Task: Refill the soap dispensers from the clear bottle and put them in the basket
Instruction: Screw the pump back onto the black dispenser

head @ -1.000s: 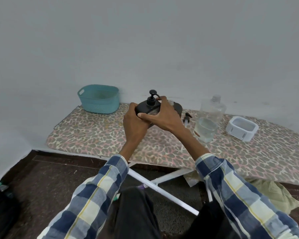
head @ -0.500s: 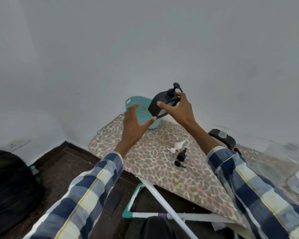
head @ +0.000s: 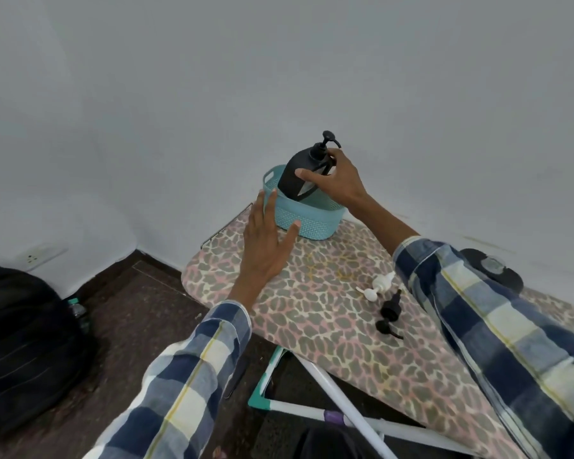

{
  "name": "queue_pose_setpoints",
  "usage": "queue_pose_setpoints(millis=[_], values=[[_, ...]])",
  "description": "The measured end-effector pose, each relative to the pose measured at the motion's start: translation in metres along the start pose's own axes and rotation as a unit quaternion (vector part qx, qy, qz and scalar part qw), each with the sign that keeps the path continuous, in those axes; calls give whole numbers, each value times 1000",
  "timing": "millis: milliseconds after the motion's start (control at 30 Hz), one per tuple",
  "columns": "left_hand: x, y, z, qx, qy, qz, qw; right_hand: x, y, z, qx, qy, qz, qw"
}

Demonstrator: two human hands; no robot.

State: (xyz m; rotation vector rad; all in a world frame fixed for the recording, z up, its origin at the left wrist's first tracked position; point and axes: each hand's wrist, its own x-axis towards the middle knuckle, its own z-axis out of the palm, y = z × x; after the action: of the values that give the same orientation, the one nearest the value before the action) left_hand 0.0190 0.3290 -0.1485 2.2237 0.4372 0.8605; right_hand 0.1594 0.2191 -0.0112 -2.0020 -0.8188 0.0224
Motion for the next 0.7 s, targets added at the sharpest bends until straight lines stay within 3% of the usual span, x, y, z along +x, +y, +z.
queue_pose_setpoints(millis=[333,500,700], values=[[2,-4,3,-22,15,-3,1000,28,15,39,-49,-111,-2,993],[3,-5,2,-23,12,10,1000,33,21,50,-1,-107,30,994],[2,-2,0,-12,9,10,1000,30,21,49,-52,-128,1,990]])
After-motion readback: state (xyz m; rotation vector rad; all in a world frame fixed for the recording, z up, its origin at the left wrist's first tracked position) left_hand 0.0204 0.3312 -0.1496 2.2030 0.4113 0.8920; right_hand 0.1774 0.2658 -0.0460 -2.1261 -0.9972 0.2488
